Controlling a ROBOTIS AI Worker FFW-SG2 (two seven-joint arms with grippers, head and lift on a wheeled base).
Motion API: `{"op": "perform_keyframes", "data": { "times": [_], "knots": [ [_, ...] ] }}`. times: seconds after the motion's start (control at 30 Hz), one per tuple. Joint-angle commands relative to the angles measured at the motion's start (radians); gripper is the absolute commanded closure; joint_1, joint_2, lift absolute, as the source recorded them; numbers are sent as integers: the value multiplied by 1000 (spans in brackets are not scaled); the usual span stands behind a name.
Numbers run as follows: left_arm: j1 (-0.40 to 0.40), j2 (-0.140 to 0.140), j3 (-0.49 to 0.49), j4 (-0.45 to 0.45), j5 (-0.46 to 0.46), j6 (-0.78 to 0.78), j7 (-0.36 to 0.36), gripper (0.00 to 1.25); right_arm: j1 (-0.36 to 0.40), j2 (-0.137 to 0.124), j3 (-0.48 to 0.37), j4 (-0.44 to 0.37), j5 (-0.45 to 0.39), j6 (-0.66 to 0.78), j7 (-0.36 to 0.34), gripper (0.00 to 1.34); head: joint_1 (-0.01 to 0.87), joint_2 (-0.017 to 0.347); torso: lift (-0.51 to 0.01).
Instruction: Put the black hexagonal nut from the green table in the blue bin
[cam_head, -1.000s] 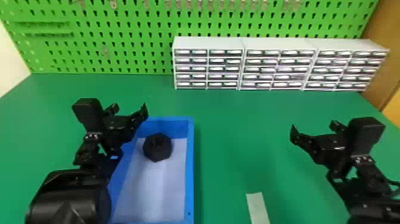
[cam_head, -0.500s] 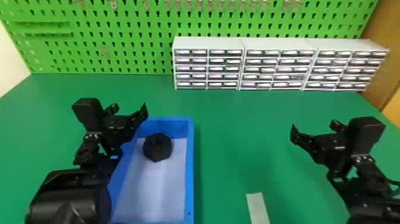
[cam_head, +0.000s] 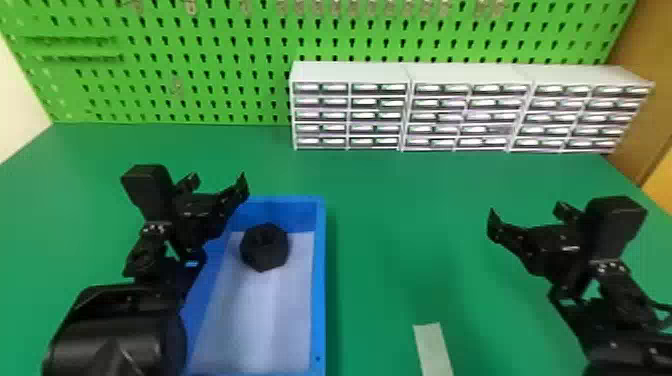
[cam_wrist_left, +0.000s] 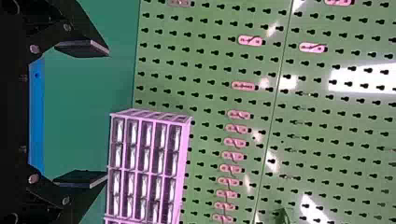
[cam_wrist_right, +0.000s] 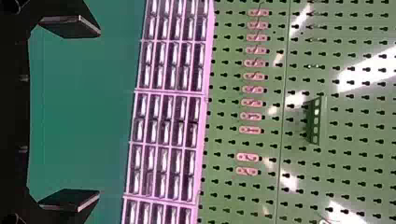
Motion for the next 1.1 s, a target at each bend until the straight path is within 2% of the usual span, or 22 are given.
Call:
{"op": "perform_keyframes", "data": {
  "times": [0.0,1.07],
  "knots": [
    [0,-3,0,0,-1,0,0,329,0,0,0,0,-1,2,0,90,686,51,-97],
    [0,-3,-2,1,-1,0,0,329,-2,-5,3,0,-2,2,0,90,686,51,-97]
  ]
}}
